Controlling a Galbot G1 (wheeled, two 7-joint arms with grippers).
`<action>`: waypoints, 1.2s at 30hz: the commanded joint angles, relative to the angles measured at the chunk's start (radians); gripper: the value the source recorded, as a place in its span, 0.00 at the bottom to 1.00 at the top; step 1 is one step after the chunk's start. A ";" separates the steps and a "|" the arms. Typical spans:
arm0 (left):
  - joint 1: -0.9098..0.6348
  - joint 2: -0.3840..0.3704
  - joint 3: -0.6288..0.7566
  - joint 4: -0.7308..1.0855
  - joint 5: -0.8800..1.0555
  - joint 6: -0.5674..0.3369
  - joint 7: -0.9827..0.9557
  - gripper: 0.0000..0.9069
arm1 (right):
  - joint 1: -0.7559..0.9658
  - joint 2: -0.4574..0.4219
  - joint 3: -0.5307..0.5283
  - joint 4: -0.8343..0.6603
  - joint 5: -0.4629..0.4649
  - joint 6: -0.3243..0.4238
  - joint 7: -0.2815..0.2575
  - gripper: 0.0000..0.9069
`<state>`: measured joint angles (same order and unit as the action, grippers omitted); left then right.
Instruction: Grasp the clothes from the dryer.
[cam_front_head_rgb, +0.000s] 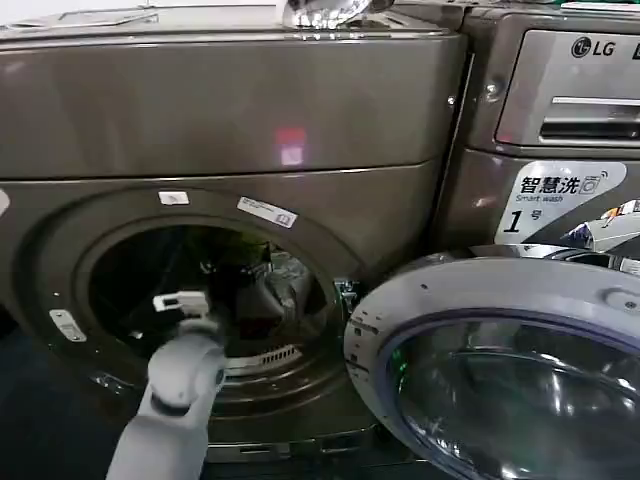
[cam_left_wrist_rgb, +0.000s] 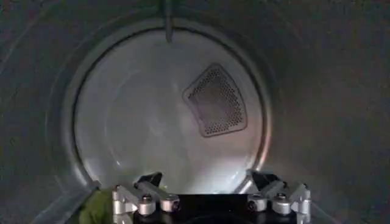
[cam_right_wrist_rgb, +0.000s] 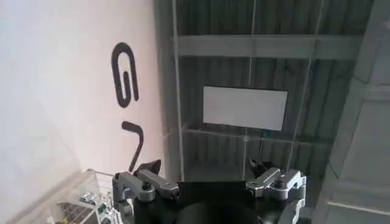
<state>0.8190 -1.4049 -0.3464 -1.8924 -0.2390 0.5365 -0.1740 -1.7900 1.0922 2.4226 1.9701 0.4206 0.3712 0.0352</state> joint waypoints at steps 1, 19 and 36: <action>-0.181 -0.048 0.000 0.294 0.094 -0.073 0.046 1.00 | -0.005 0.006 0.012 -0.002 0.003 0.002 0.000 1.00; -0.611 -0.132 -0.023 1.009 0.247 -0.250 0.110 1.00 | -0.026 0.016 0.033 -0.016 0.029 0.014 -0.001 1.00; -0.780 -0.007 0.277 1.261 0.805 -0.418 0.655 1.00 | -0.035 0.020 0.033 -0.021 0.032 0.023 -0.007 1.00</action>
<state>0.1352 -1.4958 -0.2796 -0.7630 0.2275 0.2185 0.1197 -1.8245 1.1124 2.4552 1.9490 0.4522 0.3935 0.0279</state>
